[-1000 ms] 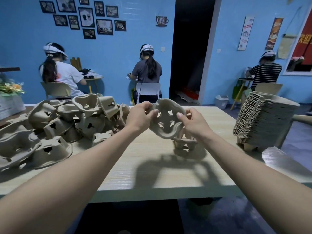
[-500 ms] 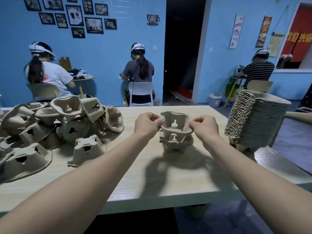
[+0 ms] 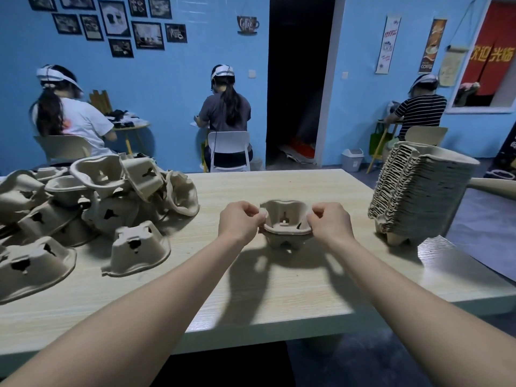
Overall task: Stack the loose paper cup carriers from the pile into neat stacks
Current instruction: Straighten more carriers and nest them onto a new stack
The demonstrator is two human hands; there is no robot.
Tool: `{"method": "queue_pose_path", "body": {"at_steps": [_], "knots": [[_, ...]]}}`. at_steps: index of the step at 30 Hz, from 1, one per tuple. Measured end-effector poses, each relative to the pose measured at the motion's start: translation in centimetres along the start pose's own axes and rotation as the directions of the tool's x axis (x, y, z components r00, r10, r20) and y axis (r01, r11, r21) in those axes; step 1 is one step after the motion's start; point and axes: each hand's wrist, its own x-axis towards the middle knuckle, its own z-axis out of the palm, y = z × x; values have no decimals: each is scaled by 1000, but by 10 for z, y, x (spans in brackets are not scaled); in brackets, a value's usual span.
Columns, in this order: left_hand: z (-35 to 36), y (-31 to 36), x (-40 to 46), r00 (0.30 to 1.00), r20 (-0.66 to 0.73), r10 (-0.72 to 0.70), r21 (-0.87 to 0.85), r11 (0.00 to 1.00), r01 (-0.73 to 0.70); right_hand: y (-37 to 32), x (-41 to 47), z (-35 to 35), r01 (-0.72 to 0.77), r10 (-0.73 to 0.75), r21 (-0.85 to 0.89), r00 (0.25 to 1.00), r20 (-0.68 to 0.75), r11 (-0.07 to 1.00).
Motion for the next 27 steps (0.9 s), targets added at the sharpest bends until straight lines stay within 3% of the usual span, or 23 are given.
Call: {"method": "queue_pose_path", "body": {"at_steps": [7, 18, 27], "knots": [[-6, -4, -4, 998, 10, 64, 105, 992, -64, -3, -4, 6, 14, -14, -8, 999, 39, 1000], [-84, -44, -47, 969, -44, 242, 289, 932, -219, -61, -52, 42, 268, -272, 85, 961, 47, 960], [-161, -92, -75, 943, -172, 286, 419, 887, -193, -100, -101, 114, 300, -331, 161, 919, 216, 940]]}}
